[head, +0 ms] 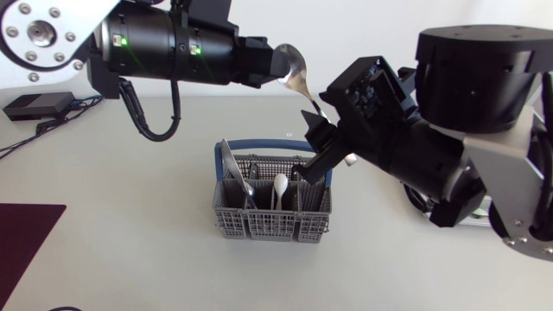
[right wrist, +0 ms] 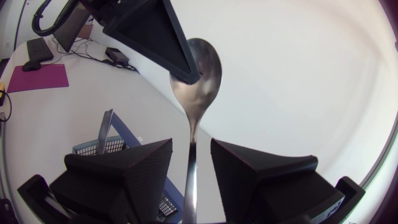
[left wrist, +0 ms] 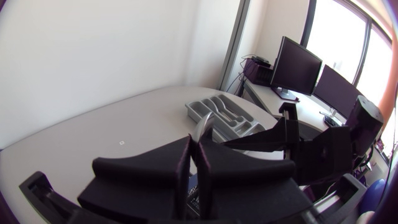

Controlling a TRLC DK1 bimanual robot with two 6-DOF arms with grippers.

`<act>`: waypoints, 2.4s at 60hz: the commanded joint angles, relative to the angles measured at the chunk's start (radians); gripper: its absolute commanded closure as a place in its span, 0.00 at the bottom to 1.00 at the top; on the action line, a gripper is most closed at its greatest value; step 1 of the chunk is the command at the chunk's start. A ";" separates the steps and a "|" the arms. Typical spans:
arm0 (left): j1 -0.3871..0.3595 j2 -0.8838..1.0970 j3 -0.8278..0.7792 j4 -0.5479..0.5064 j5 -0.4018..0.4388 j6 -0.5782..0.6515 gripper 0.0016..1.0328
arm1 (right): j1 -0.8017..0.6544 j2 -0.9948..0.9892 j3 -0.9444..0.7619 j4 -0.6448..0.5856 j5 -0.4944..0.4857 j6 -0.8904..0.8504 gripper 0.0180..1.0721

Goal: Sort the cutlery from the basket into the organizer compartments.

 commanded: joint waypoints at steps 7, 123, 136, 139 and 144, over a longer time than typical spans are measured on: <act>-0.008 0.024 0.045 -0.010 0.021 -0.037 0.97 | -0.014 0.047 -0.007 0.044 0.017 -0.027 0.75; 0.279 -0.352 -0.453 -0.177 0.087 0.489 0.19 | -1.106 0.465 0.200 -0.073 -0.471 0.127 0.94; 0.261 -0.358 -0.502 -0.163 0.092 0.492 0.19 | -1.176 0.719 0.397 -0.071 -0.484 0.134 0.94; 0.259 -0.358 -0.510 -0.157 0.092 0.492 0.19 | -1.182 0.764 0.434 -0.077 -0.484 0.141 0.94; 0.259 -0.361 -0.518 -0.151 0.092 0.492 0.19 | -1.186 0.828 0.487 -0.079 -0.484 0.157 0.94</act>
